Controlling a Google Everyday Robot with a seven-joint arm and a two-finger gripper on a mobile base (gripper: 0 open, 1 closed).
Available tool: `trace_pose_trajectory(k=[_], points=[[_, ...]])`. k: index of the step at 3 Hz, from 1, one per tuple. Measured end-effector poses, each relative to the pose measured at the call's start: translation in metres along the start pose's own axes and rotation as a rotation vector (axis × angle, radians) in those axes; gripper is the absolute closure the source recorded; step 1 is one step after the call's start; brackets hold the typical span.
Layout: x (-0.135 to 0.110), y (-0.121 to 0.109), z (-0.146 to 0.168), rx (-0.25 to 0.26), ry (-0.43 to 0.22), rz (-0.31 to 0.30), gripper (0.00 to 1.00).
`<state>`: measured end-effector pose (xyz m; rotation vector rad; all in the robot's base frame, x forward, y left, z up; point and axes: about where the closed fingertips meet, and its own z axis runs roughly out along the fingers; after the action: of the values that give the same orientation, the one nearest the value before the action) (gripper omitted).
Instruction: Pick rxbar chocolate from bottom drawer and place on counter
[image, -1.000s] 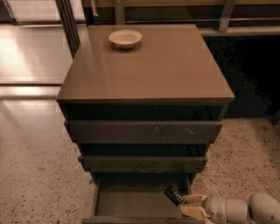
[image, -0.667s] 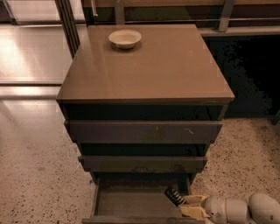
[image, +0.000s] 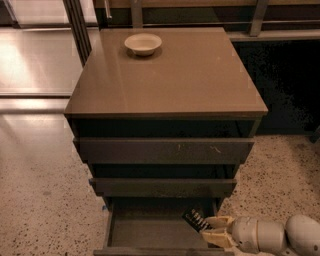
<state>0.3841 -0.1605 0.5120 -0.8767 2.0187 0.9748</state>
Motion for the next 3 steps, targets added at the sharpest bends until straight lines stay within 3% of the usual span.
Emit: trace_pose_trajectory(k=[2,3], points=[[-0.137,0.082,-0.030,0.075,0.005,-0.370,1.00],[-0.171,0.103,-0.030,0.084,0.017,-0.456,1.00]])
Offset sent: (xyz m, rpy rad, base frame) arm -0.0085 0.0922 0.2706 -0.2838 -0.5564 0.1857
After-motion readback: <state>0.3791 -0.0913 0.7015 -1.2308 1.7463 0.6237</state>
